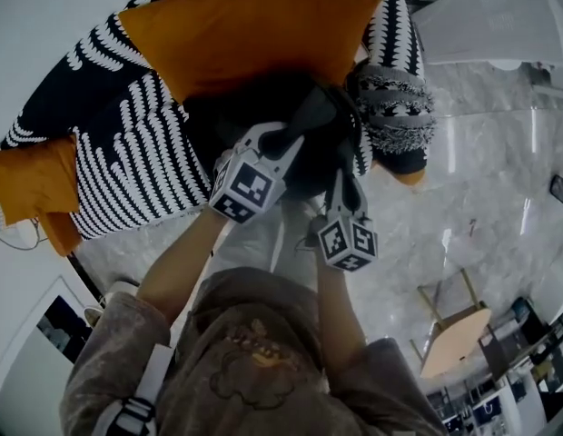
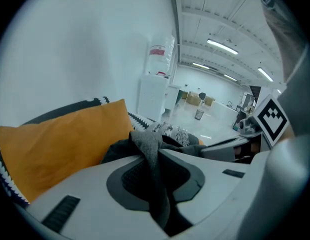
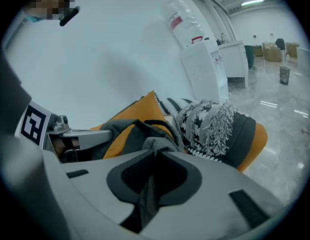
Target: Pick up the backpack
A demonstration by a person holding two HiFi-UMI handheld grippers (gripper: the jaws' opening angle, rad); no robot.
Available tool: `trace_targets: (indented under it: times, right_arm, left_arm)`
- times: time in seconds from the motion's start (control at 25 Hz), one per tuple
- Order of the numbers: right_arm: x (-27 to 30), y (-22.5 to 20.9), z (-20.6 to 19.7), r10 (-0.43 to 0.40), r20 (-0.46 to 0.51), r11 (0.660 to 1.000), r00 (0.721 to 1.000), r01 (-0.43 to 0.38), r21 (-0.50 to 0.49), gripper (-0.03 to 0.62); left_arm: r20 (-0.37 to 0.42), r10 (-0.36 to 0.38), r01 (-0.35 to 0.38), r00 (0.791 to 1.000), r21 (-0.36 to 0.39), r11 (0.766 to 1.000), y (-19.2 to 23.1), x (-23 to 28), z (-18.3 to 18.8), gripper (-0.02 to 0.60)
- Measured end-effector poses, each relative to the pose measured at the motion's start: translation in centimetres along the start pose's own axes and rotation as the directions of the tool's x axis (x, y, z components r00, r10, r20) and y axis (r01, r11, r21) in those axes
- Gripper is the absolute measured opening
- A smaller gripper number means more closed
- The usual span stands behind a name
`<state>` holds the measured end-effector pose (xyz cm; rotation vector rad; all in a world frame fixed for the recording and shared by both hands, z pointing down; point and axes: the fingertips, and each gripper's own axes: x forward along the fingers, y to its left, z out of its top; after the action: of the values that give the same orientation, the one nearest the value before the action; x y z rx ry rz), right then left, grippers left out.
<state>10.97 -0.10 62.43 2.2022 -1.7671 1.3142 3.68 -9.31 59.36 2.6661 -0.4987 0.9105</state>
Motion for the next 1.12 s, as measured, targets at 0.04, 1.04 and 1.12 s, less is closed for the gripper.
trace_targets:
  times: [0.04,1.04,1.12]
  right_arm:
    - [-0.6,1.0,0.7,0.035,0.008,0.999,0.999,-0.035,-0.008,0.031]
    - [-15.2,23.9,17.4,0.521,0.051,0.774,0.852,-0.447,-0.448,0.029]
    - [-16.5,24.6,20.4,0.544,0.108,0.761,0.832,-0.435,-0.482,0.03]
  left_arm:
    - [0.022,0.009,-0.008,1.0,-0.004,1.0,-0.1,-1.0,1.3,0.046]
    - [0.417,0.46,-0.34,0.784,-0.331,0.88,1.6,-31.1,17.5,0.046]
    - [0.465,0.455,-0.337,0.759,-0.316,0.887,0.8,-32.1,20.0,0.046]
